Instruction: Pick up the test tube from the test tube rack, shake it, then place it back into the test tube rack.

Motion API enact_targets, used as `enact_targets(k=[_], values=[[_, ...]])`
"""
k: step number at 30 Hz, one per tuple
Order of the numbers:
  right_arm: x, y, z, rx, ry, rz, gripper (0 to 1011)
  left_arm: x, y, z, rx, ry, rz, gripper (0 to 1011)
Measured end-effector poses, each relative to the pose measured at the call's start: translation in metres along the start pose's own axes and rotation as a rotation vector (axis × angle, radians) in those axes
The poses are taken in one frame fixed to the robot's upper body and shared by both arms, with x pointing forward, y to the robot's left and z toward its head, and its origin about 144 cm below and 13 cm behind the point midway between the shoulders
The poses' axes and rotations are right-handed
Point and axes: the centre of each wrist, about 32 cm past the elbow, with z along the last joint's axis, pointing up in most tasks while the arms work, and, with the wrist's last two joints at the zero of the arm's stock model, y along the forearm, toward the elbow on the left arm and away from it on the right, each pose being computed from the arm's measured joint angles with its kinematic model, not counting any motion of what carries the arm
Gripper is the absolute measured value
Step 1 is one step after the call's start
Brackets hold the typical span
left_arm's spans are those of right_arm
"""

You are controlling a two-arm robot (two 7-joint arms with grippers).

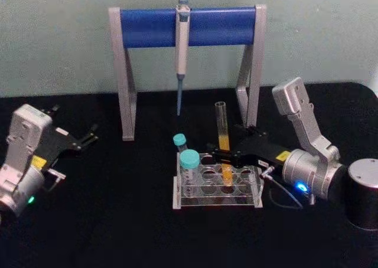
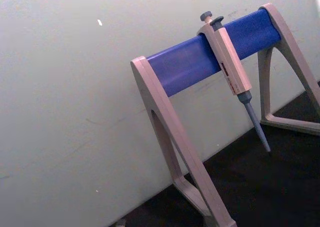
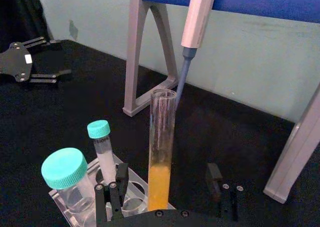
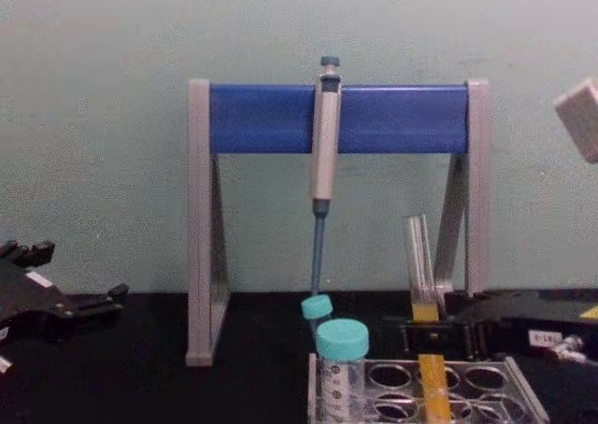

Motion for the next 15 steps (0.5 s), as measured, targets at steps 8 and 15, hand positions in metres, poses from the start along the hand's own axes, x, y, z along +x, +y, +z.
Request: enact_targets(k=[8,15], values=[[-0.0004,0.0049,0.0014,-0.004,-0.001,0.006,1000,0.0,0.0,0.0,0.0,0.0,0.0,1001],[-0.0011,0.0067,0.0029,-0.004,-0.004,0.006,1000,0.0,0.0,0.0,0.0,0.0,0.0,1001]])
